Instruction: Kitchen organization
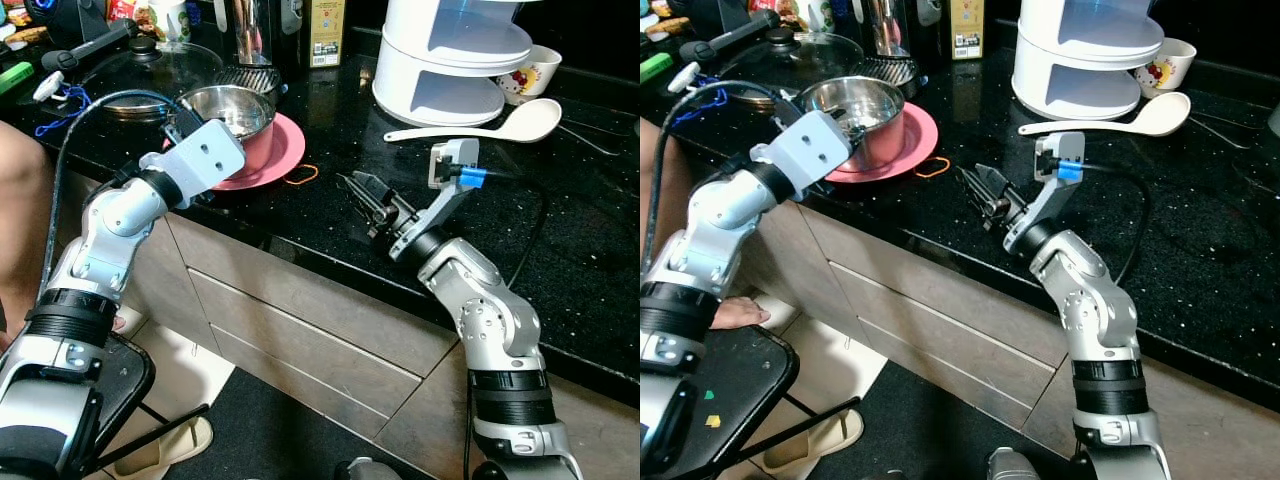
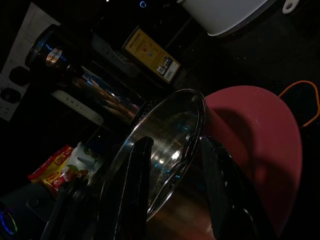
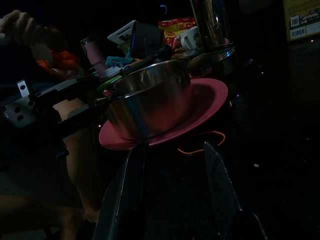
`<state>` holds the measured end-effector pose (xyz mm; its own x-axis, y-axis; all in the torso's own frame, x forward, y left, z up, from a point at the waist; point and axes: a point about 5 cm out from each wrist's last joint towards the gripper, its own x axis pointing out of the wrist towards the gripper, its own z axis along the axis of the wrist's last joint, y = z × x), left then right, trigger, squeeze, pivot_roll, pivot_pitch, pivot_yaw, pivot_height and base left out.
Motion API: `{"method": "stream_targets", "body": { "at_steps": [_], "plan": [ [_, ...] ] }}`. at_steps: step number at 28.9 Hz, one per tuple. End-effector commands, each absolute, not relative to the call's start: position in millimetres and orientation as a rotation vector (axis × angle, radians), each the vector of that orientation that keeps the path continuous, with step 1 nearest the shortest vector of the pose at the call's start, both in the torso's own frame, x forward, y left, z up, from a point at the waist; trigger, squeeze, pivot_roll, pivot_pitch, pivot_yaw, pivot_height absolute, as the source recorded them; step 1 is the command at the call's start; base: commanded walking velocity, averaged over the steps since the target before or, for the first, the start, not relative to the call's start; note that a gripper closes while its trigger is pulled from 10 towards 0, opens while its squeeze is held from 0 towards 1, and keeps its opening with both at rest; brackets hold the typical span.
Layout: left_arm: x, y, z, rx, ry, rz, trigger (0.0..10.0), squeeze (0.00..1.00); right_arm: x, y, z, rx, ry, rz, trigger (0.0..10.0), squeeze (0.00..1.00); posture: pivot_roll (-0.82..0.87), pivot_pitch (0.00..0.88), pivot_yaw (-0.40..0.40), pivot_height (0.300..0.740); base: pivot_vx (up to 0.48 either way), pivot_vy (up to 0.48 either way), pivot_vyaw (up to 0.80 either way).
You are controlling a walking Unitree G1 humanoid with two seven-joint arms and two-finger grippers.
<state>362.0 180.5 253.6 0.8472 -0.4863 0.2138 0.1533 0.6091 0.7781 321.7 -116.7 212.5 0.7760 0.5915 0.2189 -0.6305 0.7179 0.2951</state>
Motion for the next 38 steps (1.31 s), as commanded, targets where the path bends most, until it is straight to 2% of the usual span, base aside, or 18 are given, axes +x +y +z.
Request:
{"method": "stream_targets", "body": {
  "at_steps": [1,21,38],
  "plan": [
    [360,183,252,0.841,-0.421,-0.386,10.0,0.0,320,-114,216,0.371,-0.119,0.691,10.0,0.0,-0.04,0.091,-0.031,0.732,0.0,0.0,0.0],
    [370,176,264,0.796,-0.483,-0.398,10.0,0.0,313,-117,219,0.363,-0.104,0.7,10.0,0.0,-0.09,0.138,-0.048,0.732,0.0,0.0,0.0],
    [377,167,255,0.788,-0.471,-0.444,10.0,0.0,308,-121,222,0.339,-0.072,0.708,10.0,0.0,-0.14,0.167,-0.07,0.732,0.0,0.0,0.0]
  ]
}}
